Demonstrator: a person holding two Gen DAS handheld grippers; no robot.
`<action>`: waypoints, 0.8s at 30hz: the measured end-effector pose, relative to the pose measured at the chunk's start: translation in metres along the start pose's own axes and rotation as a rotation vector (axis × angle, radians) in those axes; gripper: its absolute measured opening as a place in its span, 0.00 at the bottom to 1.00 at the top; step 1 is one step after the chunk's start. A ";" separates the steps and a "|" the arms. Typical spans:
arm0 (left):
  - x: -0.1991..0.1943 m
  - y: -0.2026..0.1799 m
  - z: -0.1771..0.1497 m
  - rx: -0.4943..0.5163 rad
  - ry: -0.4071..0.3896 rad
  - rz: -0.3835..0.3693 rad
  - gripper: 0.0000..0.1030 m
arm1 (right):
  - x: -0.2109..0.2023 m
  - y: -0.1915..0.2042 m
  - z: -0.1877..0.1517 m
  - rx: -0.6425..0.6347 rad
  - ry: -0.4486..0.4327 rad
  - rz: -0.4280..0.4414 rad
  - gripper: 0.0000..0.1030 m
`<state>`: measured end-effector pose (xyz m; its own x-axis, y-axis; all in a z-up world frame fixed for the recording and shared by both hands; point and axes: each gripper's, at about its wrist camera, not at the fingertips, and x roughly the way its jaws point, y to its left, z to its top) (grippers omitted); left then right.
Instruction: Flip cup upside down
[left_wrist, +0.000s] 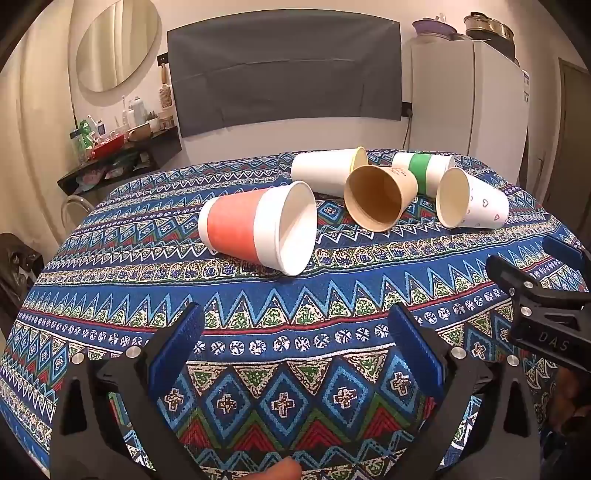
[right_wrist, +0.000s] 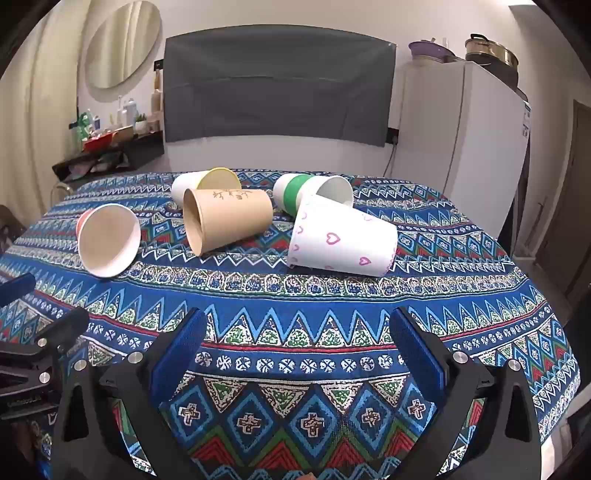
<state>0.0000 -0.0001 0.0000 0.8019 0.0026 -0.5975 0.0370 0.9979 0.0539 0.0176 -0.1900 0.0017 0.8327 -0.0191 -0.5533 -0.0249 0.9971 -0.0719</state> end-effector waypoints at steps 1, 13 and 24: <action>0.000 0.000 0.000 0.002 -0.001 0.002 0.94 | 0.000 0.000 0.000 0.000 0.000 0.000 0.92; -0.001 0.001 0.004 -0.002 0.007 0.000 0.94 | 0.000 0.000 0.000 0.000 -0.001 0.000 0.92; 0.003 -0.002 -0.004 0.009 0.003 0.007 0.94 | 0.000 0.000 -0.001 0.000 -0.003 -0.001 0.92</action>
<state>-0.0003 -0.0019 -0.0049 0.8000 0.0093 -0.5999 0.0369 0.9972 0.0647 0.0173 -0.1901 0.0011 0.8347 -0.0197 -0.5504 -0.0241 0.9971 -0.0722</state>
